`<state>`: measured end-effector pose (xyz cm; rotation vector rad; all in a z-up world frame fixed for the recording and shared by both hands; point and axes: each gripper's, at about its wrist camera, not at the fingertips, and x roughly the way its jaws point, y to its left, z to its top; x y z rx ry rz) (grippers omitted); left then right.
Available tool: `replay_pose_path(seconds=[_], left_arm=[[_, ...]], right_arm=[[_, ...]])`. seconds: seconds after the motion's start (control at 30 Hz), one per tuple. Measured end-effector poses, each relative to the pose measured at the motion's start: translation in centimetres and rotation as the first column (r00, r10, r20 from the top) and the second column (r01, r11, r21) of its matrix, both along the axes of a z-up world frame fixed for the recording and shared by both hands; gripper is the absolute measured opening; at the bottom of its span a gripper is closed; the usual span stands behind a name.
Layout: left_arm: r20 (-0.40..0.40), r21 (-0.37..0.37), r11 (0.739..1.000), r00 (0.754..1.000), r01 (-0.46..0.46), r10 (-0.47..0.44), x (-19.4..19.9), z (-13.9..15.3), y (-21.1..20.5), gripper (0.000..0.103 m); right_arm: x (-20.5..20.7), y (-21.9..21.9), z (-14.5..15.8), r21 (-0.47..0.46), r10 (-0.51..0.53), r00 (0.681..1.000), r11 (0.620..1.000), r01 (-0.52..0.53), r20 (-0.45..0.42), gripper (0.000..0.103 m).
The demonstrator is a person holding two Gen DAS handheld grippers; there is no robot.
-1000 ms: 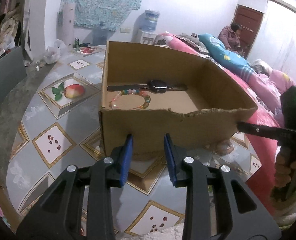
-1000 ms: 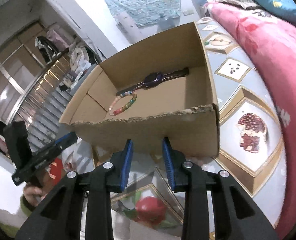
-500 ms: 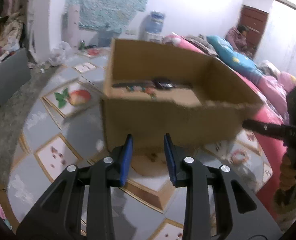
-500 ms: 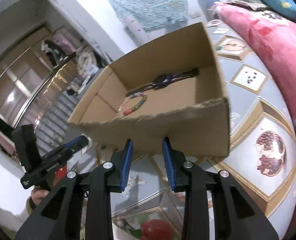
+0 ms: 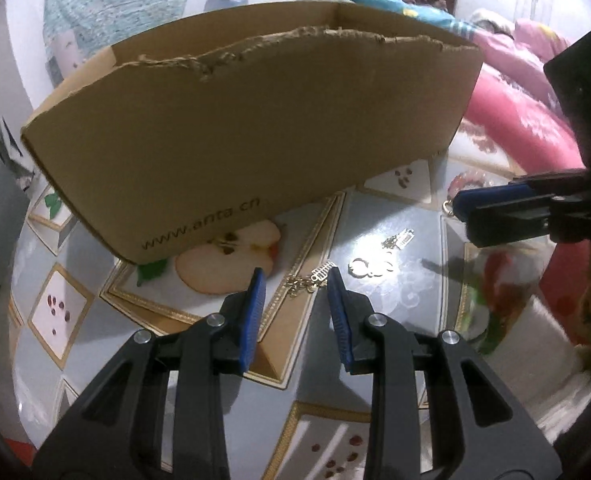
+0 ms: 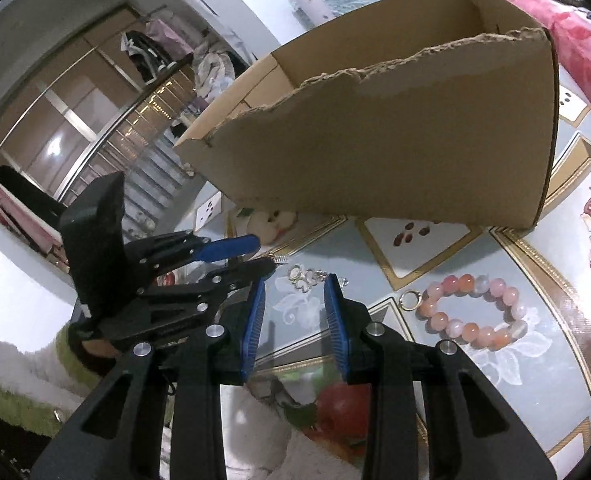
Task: Organize jewelry
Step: 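Move the right gripper toward the silver earrings beside the pink bead bracelet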
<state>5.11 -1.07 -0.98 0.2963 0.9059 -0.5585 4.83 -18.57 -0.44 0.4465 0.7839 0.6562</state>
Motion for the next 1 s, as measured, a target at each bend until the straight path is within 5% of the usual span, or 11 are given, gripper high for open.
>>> replay_pose_path(seconds=[0.33,0.67,1.0], left_arm=[[-0.003,0.054,0.996,0.997,0.074,-0.074,1.2,0.0,-1.9,0.029],[-0.023,0.042,0.991,0.992,0.124,-0.123,1.6,-0.1,-3.0,0.004],[-0.038,-0.119,0.993,0.999,0.012,-0.017,2.1,1.7,-0.3,0.001]], right_arm=[[-0.3,0.4,-0.6,0.034,0.026,1.000,0.999,-0.025,-0.006,0.031],[-0.6,0.2,-0.7,0.057,0.009,1.000,0.998,-0.009,-0.012,0.031],[-0.8,-0.3,-0.7,0.064,0.003,1.000,0.998,-0.002,-0.007,0.031]])
